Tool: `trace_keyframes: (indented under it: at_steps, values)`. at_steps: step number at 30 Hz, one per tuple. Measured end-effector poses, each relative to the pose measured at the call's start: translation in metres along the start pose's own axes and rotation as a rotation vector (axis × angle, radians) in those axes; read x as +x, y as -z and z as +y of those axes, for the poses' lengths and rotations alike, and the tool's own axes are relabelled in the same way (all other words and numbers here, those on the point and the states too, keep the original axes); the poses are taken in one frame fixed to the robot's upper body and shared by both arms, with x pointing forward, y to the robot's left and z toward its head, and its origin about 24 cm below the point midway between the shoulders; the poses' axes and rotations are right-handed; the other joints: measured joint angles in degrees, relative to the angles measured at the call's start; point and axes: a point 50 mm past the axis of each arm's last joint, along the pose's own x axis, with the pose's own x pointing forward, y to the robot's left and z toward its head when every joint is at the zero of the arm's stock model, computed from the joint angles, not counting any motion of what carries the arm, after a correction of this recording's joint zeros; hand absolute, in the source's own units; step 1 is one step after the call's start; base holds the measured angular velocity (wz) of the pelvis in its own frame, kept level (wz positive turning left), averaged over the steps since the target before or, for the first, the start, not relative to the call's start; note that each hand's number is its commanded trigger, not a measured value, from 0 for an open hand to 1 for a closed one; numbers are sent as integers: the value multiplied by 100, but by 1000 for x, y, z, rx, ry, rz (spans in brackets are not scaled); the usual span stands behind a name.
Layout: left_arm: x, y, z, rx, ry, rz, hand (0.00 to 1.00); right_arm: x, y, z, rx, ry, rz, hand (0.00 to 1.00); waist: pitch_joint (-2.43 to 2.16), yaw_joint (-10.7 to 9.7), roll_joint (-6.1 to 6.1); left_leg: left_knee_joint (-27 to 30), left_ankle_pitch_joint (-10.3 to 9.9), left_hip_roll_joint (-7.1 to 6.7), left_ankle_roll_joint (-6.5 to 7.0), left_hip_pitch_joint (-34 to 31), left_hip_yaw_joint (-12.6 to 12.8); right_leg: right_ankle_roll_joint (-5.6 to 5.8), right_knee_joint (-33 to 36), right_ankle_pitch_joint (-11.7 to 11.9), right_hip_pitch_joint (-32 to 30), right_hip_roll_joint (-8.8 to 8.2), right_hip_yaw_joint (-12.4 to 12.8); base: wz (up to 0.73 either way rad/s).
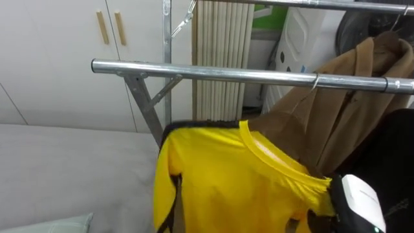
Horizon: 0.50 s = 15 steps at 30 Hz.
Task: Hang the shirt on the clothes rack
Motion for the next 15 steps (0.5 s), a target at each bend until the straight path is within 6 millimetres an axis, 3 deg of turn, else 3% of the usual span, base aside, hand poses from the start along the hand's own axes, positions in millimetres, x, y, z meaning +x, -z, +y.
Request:
trace_keyframes:
  at_steps: [4,15]
  values:
    - [0,0,-1,8,0,-3,0,-6,6,20,27,-111,45,0,-6,15,10,1,0,-5,0,0,-2,-9,-2,7,-3,-15,-55,0]
    - [-1,-2,-3,38,1,-14,0,-18,23,41,32,-268,130,0,-1,26,79,0,0,-3,-1,-16,-8,-10,1,7,-13,-31,-102,0]
